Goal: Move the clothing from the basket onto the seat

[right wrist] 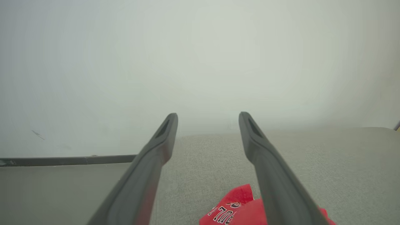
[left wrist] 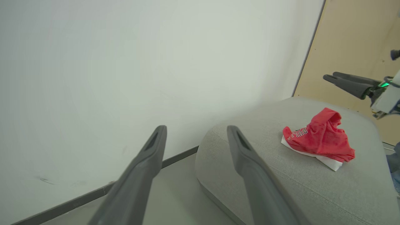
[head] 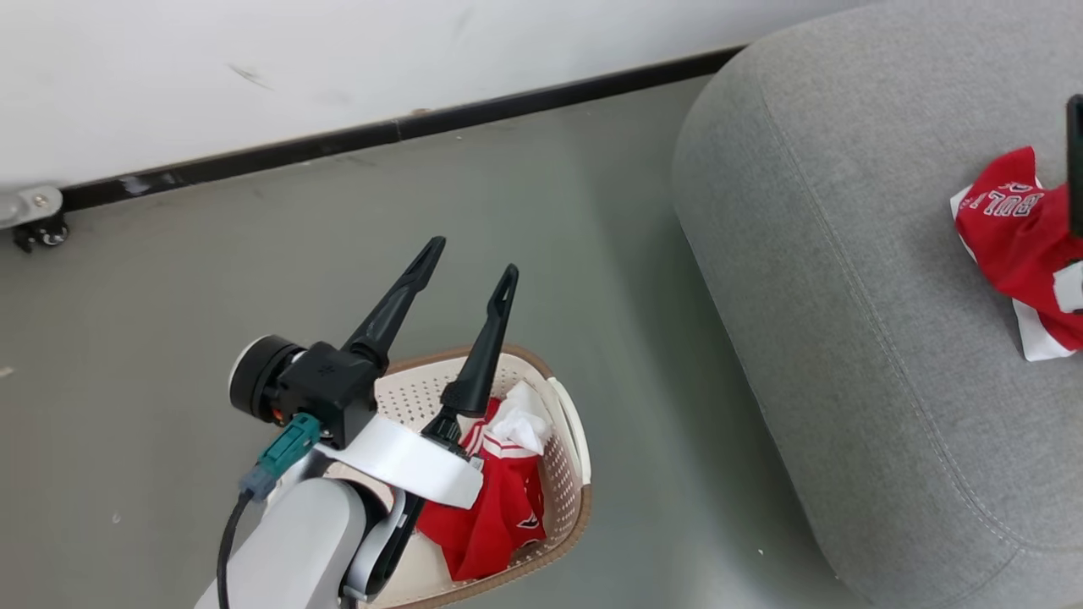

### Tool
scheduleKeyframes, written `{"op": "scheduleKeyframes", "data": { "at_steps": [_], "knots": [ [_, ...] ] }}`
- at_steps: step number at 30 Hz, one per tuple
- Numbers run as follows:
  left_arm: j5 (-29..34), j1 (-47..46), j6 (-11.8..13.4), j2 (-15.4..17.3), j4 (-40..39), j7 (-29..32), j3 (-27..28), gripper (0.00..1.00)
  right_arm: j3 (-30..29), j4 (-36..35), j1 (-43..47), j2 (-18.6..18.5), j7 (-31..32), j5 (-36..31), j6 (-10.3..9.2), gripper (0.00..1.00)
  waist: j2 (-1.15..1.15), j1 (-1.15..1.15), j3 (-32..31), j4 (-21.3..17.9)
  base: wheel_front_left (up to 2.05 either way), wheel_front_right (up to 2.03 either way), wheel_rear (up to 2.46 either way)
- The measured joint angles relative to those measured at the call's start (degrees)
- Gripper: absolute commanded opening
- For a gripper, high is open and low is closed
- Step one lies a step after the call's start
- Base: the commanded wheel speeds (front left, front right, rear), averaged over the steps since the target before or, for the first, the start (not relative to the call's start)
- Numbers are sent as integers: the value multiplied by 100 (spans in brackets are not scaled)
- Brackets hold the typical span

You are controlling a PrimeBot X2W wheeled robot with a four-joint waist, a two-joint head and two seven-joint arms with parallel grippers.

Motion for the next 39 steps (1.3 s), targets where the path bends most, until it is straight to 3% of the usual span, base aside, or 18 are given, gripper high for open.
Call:
{"op": "scheduleKeyframes", "data": {
  "at_steps": [13, 25, 39],
  "knots": [
    [-178, 569, 326, -56, -16, -32, 554, 100, 167, -546, 106, 611, -1, -84, 0, 100, 0, 0, -480, 474, 0, 0, 0],
    [-71, 1145, 557, -169, -74, -32, 915, 100, 207, -934, 933, 1150, -7, -279, 0, 100, 0, 0, -937, 846, 0, 0, 0],
    [48, 1705, 653, -248, 13, -32, 1163, 100, -93, -1310, 1986, 1700, -7, -433, 0, 100, 0, 0, -1426, 1136, 0, 0, 0]
  ]
}}
